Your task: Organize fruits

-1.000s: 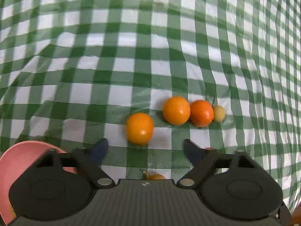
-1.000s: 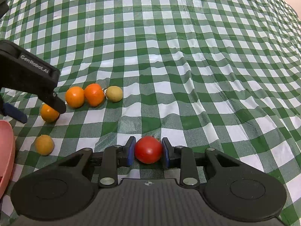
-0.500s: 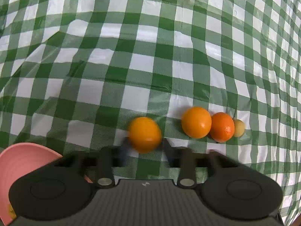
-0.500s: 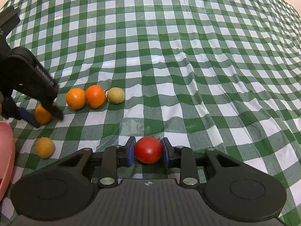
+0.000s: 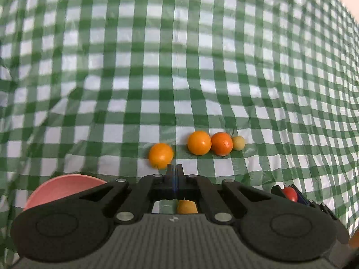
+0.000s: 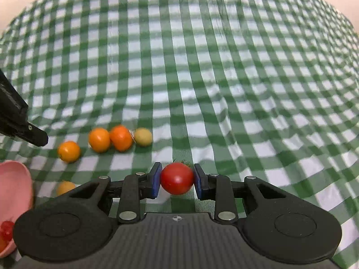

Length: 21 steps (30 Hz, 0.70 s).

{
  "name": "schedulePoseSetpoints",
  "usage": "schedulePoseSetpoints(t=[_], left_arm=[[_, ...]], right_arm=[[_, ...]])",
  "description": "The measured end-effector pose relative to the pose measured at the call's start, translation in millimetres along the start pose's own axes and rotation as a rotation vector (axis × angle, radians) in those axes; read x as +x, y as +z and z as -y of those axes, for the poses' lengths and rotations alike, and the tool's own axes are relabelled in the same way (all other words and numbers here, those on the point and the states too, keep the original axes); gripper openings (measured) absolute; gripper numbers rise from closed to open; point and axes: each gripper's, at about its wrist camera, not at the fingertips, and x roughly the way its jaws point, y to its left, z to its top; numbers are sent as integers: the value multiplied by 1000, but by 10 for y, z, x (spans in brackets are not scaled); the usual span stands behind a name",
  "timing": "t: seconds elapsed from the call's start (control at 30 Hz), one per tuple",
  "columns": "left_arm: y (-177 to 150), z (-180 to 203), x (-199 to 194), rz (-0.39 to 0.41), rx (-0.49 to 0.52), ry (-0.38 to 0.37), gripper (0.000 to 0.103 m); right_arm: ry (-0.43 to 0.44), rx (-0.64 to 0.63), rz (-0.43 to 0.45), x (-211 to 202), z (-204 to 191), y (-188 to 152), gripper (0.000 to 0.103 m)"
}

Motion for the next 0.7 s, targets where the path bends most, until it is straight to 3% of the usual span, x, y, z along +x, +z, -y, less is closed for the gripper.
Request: schedulePoseSetpoints(t=[0.07,0.13,0.17,0.2,0.27,0.43,0.47,0.5,0.53,0.7], left_arm=[[15,-31,40,-31,-5,19,1],[81,-93,162,-57,-37,25,8],[124,-126,230,-62,-47,46,29],[165,-152,310,-73,-55,54,61],[225,-221,437,-78,-75,91,80],[351,-312,910,-161,-101,92,80],[361,-304,1007,-171,-102,98,72],[370,-302,1089,-182,-108,92,46],[368,-304,1146,-204,-110,79,40],[272,-175,1047,-171,-81,72,38]], right_arm=[[-3,-26,-11,-4,-74,-20,31],[5,-17,-22,-5,-102,-56,31],[4,-23,-19,-7,-112,-81,31],[1,-33,-19,2,-118,-102,31],[-2,-36,-31,50,-105,-133,31],[0,26,-77,257,-2,-125,31],[1,34,-83,289,11,-119,31],[3,40,-87,320,19,-111,31],[5,43,-90,336,33,-104,31],[10,68,-89,357,106,-63,31]])
